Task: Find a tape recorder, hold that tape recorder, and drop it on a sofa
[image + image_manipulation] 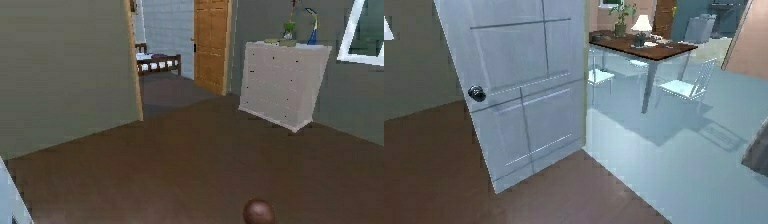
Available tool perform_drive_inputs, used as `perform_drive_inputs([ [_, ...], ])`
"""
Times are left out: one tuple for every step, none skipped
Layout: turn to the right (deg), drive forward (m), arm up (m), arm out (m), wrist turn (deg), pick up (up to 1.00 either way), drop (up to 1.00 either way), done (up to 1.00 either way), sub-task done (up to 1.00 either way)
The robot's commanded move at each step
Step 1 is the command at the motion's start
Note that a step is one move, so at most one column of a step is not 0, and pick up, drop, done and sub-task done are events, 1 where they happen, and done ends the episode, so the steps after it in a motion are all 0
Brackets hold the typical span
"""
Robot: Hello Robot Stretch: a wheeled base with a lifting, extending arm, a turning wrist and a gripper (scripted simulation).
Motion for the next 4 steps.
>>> perform_drive_inputs([
  [0.0,0.90,0.00,0.00,0.0,0.00,0.00,0.00,0.00],
  [-9.0,0.00,0.00,0.00,0.0,0.00,0.00,0.00,0.00],
  [0.0,1.00,0.00,0.00,0.0,0.00,0.00,0.00,0.00],
  [0.0,0.65,0.00,0.00,0.0,0.00,0.00,0.00,0.00],
])
